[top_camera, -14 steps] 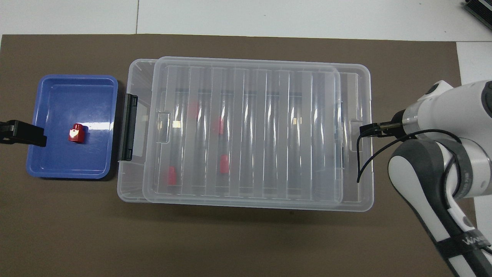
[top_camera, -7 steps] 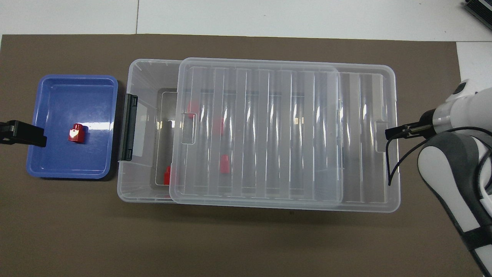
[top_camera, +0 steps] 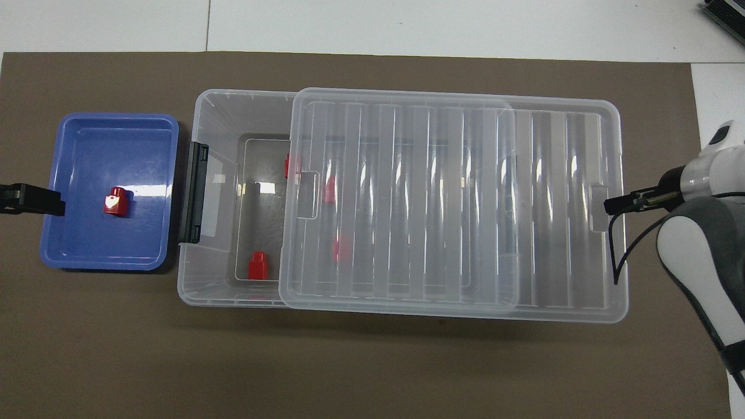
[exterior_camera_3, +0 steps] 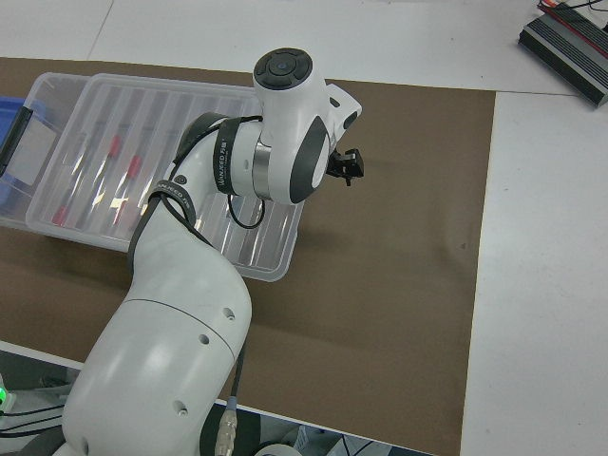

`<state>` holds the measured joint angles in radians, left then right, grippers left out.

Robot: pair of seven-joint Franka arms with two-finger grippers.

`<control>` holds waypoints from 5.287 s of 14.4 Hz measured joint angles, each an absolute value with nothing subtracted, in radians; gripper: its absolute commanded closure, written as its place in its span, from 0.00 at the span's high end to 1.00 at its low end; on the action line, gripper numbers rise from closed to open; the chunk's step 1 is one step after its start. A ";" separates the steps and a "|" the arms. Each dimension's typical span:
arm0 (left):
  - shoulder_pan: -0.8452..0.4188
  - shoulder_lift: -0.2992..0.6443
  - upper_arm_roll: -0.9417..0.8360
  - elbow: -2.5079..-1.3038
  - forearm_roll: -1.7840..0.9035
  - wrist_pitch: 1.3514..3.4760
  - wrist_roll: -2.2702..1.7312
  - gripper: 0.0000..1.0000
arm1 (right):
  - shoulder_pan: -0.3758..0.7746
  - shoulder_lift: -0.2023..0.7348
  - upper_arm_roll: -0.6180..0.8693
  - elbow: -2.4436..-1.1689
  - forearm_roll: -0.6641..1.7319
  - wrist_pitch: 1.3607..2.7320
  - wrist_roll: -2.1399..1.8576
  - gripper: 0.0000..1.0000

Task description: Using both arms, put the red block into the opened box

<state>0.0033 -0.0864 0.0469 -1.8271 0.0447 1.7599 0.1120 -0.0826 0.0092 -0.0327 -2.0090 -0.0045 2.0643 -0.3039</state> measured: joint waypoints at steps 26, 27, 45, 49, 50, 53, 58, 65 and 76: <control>0.115 0.249 0.044 -2.095 0.045 2.422 0.350 0.19 | -0.084 -0.008 -0.026 -1.910 -0.034 1.954 -0.145 1.00; 0.115 0.249 0.044 -2.097 0.045 2.424 0.350 0.00 | -0.058 -0.010 -0.025 -1.877 -0.034 1.919 -0.096 1.00; 0.111 0.179 0.024 -1.784 -0.108 1.883 0.211 0.00 | 0.018 -0.013 -0.025 -1.586 -0.033 1.603 0.083 1.00; 0.111 0.140 -0.043 -1.671 -0.191 1.714 -0.030 0.00 | 0.018 -0.028 -0.025 -1.623 -0.033 1.590 0.083 1.00; 0.111 0.137 -0.084 -1.649 -0.195 1.697 -0.122 0.00 | 0.018 -0.031 -0.025 -1.628 -0.033 1.590 0.083 1.00; 0.102 0.136 -0.219 -1.627 -0.195 1.694 -0.363 0.00 | 0.018 -0.035 -0.025 -1.632 -0.033 1.590 0.083 1.00; -0.056 0.123 -0.247 -1.708 -0.182 1.829 -0.566 0.00 | 0.018 -0.036 -0.025 -1.633 -0.026 1.591 0.083 1.00; -0.138 0.062 -0.247 -2.053 -0.092 2.153 -0.556 0.00 | 0.015 -0.036 -0.026 -1.633 -0.025 1.591 0.083 1.00; -0.228 0.180 -0.248 -2.151 -0.029 2.391 -0.551 0.00 | -0.105 -0.038 -0.032 -1.808 -0.025 1.838 0.033 0.00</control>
